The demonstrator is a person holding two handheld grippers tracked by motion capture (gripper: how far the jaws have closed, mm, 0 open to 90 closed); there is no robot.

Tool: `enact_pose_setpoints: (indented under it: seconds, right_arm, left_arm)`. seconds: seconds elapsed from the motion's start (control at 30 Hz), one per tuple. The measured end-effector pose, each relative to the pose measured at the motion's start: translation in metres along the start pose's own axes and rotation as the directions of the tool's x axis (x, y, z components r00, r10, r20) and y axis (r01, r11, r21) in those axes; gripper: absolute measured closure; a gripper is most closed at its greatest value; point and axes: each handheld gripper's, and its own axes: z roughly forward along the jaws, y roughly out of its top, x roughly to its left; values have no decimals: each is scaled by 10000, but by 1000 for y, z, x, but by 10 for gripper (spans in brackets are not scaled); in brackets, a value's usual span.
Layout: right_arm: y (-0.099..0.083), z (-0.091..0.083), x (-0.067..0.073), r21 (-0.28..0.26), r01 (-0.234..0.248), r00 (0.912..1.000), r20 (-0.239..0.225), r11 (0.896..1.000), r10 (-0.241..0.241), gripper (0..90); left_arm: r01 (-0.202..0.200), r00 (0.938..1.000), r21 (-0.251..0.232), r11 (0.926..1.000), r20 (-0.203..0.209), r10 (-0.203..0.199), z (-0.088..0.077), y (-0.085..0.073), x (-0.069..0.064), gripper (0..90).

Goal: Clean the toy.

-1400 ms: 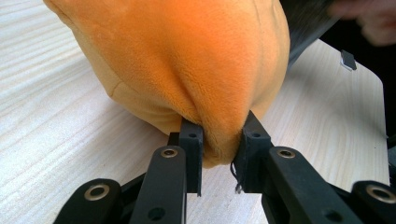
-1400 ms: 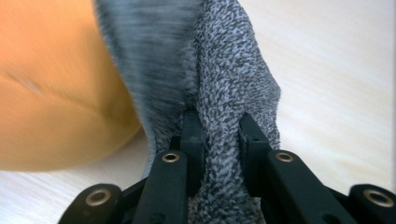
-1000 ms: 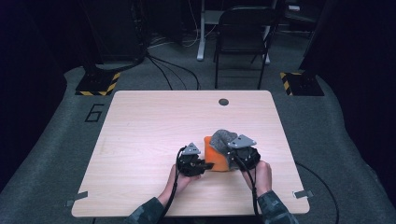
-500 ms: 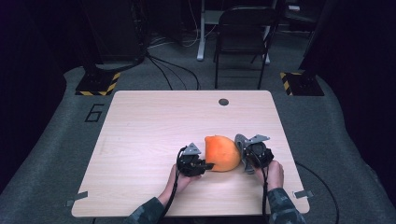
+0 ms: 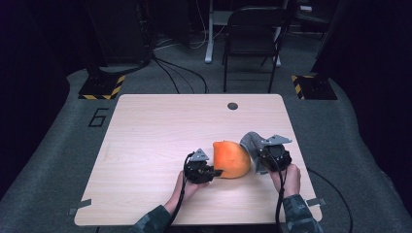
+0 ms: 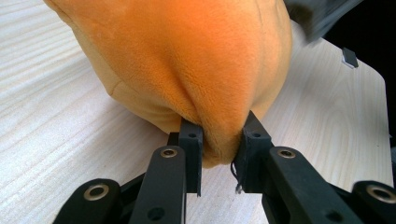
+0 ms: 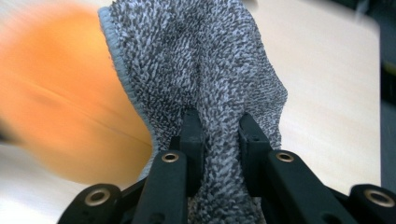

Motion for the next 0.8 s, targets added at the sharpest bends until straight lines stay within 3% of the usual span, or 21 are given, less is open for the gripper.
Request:
enact_pose_setpoints:
  seconds: [0.07,0.17,0.27,0.33,0.37,0.5,0.8]
  right_arm:
    - [10,-17,16,-667,521,9982,-260,9964,-539,762]
    - [19,-25,49,-1197,1191,9890,-738,9856,-1284,762]
    - [19,-15,75,-942,1920,9751,-939,9769,-2007,761]
    - [16,-3,81,-586,2191,9698,-968,9739,-2240,761]
    - [14,2,79,-538,2309,9676,-925,9715,-2351,761]
    - [11,3,67,-368,1971,9767,-792,9797,-1995,761]
    - [-6,18,24,410,732,9970,-273,9965,-721,760]
  left_arm:
    - [-73,10000,4,10000,-20,73,0,0,0,753]
    - [-130,9999,45,9999,-13,130,0,0,0,753]
    - [-60,10000,-30,10000,-23,60,0,-1,0,753]
    - [-59,10000,-5,10000,-38,59,0,-1,0,753]
    - [-62,10000,16,10000,-11,62,0,-1,0,753]
    - [-22,10000,-14,10000,17,22,1,-1,0,752]
    - [-76,10000,34,10000,16,76,1,0,0,752]
